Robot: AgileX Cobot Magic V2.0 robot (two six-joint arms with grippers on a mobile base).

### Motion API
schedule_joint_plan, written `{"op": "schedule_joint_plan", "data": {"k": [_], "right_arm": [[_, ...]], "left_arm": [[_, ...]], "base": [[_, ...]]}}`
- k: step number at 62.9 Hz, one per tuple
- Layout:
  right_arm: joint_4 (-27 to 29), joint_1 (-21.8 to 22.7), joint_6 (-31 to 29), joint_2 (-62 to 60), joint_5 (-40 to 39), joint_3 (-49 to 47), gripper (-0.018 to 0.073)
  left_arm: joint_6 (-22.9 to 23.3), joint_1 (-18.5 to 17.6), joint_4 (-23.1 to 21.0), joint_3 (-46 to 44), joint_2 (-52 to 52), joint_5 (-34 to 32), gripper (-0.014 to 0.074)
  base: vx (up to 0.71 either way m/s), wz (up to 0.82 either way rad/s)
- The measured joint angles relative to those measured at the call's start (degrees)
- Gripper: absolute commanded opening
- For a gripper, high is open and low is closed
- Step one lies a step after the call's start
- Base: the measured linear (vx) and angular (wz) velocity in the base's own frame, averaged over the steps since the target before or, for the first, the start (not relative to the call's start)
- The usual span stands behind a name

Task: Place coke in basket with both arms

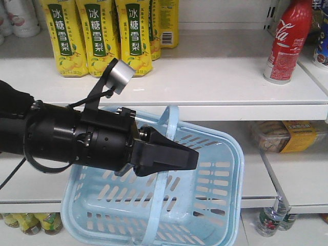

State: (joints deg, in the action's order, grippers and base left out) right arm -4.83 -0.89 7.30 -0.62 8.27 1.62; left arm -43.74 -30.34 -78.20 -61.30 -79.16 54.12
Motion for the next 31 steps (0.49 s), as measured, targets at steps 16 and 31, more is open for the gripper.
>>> {"op": "schedule_joint_plan", "data": {"k": [16, 31], "right_arm": [[0.00, 0.00, 0.00, 0.00, 0.00, 0.00, -0.0005], [0.00, 0.00, 0.00, 0.00, 0.00, 0.00, -0.0005]], "left_arm": [[0.10, 0.00, 0.00, 0.12, 0.00, 0.38, -0.0006], [0.27, 0.00, 0.00, 0.12, 0.00, 0.49, -0.0006]], "base": [[0.04, -0.03], [0.03, -0.01]]}}
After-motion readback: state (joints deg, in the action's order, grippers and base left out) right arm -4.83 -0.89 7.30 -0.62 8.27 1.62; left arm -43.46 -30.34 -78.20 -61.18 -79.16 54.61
